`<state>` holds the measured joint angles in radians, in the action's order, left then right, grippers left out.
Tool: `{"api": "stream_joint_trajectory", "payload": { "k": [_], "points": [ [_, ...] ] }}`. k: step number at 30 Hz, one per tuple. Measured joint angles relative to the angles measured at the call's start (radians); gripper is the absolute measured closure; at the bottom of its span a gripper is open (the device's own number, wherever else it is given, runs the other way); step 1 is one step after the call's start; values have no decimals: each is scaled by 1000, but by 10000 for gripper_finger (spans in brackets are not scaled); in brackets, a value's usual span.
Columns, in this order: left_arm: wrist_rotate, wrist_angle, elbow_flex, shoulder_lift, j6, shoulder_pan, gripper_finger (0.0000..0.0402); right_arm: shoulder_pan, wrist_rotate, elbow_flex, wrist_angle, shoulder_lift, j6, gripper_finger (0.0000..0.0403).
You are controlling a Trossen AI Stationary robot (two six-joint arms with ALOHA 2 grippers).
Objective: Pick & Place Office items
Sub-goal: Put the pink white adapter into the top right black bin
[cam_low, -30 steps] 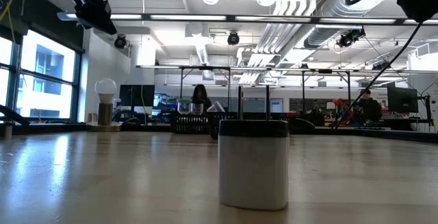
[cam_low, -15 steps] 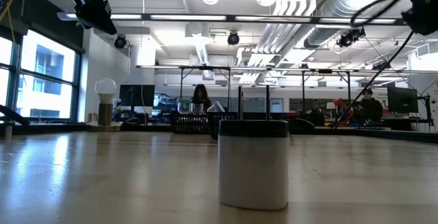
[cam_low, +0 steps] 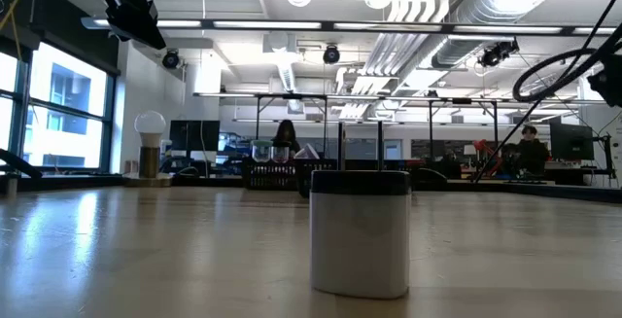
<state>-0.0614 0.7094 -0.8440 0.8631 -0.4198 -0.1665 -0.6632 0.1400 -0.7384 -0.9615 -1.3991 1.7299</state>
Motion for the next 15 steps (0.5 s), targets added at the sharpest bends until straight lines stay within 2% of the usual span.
{"api": "stream_joint_trajectory", "payload": {
  "k": [8, 15],
  "points": [
    [0, -15, 0, 0, 0, 0, 95, 0, -10, 102, 191, 0, 1, 165],
    [0, -21, 0, 0, 0, 0, 95, 1, 1, 145, 250, 4, 1, 165]
  ]
}}
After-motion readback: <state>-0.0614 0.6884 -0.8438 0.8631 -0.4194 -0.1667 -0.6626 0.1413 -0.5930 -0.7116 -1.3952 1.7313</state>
